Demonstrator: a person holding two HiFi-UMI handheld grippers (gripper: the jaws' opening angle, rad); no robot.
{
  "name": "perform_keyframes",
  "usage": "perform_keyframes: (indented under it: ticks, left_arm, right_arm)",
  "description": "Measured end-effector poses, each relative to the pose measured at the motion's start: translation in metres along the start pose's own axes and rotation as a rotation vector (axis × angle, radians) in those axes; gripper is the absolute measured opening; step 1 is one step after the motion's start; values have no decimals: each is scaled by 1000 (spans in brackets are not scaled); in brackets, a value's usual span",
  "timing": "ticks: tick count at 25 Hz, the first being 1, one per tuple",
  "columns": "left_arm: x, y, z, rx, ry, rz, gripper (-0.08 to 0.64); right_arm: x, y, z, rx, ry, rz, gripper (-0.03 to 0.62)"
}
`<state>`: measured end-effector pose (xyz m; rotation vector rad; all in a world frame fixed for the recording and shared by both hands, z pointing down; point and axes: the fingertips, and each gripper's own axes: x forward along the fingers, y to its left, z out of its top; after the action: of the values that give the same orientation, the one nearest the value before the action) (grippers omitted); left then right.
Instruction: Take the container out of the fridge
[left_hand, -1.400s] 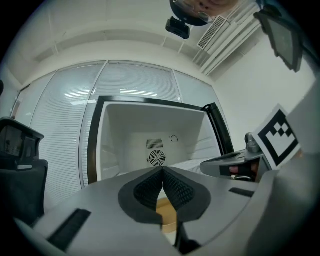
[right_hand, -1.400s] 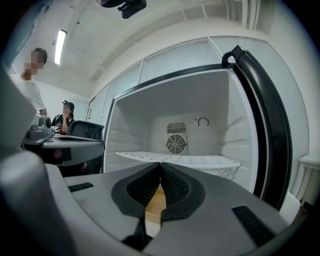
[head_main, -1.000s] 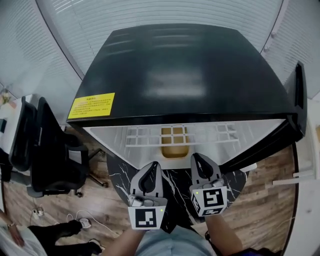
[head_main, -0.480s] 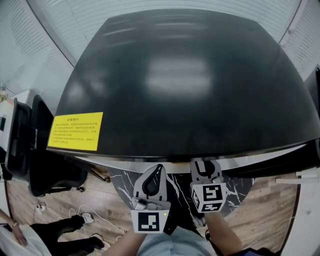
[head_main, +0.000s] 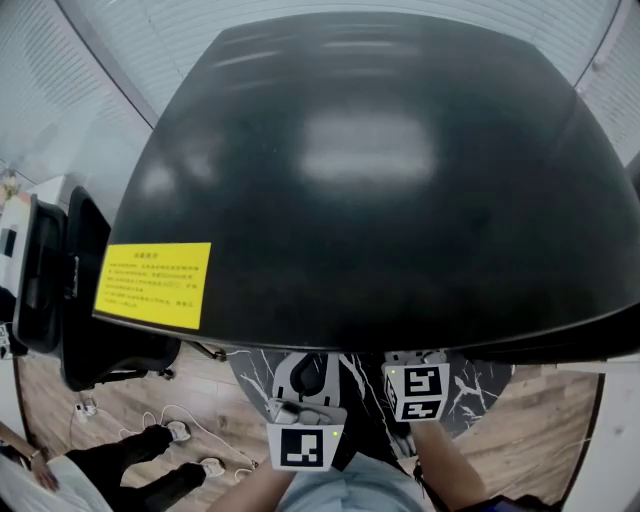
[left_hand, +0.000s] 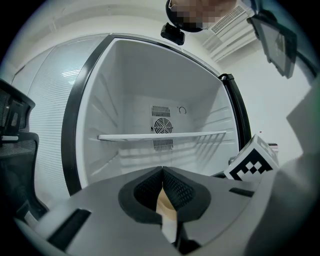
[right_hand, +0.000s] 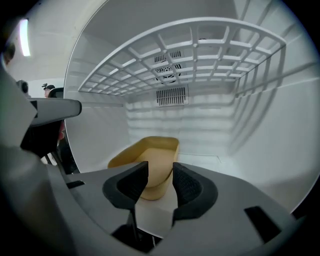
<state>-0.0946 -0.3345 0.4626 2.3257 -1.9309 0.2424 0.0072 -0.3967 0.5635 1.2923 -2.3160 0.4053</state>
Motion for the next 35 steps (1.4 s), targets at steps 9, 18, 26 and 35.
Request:
perform_keyframes:
  ticks: [9, 18, 26, 35]
  left_arm:
    - [-6, -4, -1, 45, 15, -18, 14]
    - [-13, -7, 6, 30, -21, -15, 14]
    - [-14, -5, 5, 15, -14, -12, 14]
    - [-17, -12, 10, 20, -27, -15, 14]
  right_arm:
    - [-10, 4, -5, -15, 13, -3, 172]
    - [-21, 11, -7, -19, 13, 13, 172]
    - [-23, 17, -8, -21, 22, 32, 173]
    - [-39, 21, -16, -20, 33, 39, 173]
